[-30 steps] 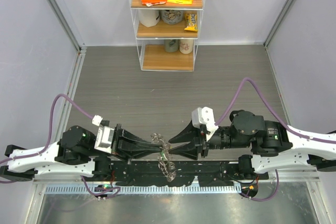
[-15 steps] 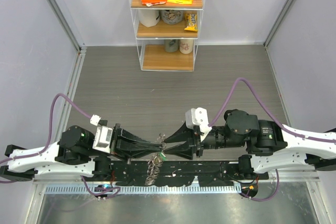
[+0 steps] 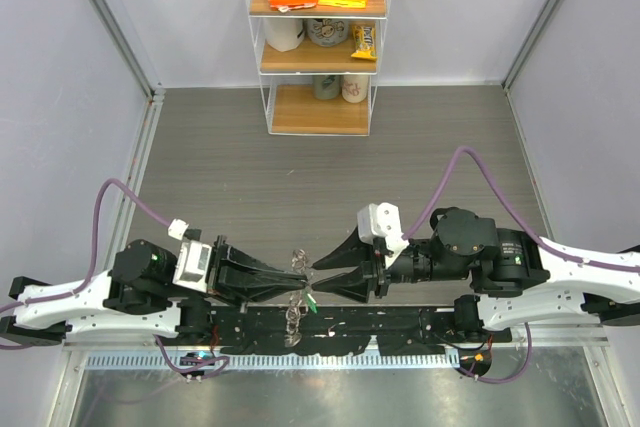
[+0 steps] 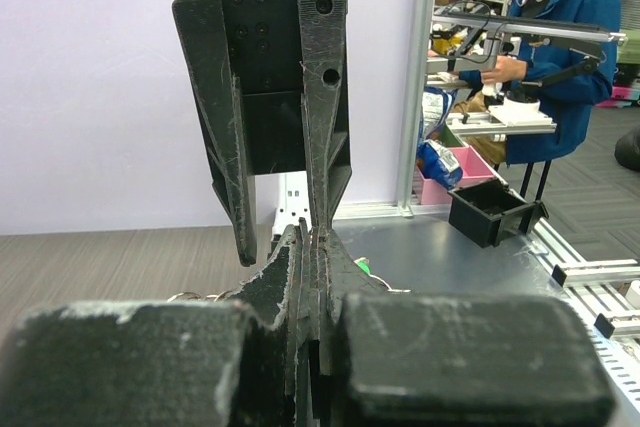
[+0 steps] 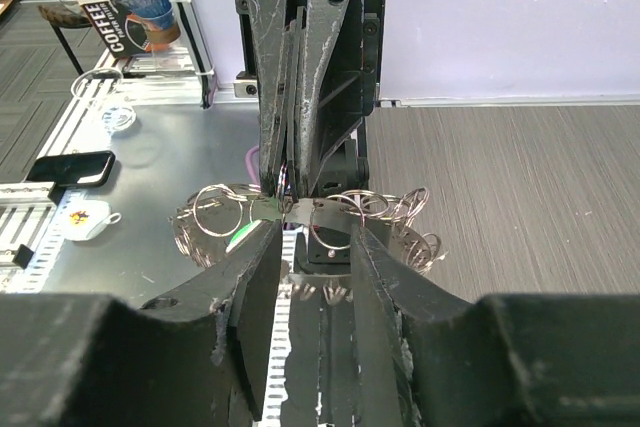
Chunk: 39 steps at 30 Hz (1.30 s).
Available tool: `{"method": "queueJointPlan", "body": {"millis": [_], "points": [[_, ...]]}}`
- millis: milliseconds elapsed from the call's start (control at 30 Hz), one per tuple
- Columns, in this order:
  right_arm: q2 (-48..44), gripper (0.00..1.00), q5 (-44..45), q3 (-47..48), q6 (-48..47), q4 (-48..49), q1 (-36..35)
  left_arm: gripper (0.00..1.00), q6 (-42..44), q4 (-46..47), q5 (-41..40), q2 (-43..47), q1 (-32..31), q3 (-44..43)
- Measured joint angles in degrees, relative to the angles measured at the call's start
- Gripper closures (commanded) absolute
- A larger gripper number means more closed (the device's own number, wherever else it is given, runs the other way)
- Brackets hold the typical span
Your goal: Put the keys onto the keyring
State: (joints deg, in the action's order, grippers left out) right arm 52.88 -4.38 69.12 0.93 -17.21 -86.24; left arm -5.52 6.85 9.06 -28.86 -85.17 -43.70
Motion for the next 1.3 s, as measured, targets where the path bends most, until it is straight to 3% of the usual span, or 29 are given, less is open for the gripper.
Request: {"method": "queueJointPlan", "body": {"millis": [1300], "points": [[-0.7, 0.56, -2.1, 1.1, -0.4, -0.6, 0.0, 1.0, 0.0, 0.2, 0.2, 0.3, -0.1, 0.0]]}}
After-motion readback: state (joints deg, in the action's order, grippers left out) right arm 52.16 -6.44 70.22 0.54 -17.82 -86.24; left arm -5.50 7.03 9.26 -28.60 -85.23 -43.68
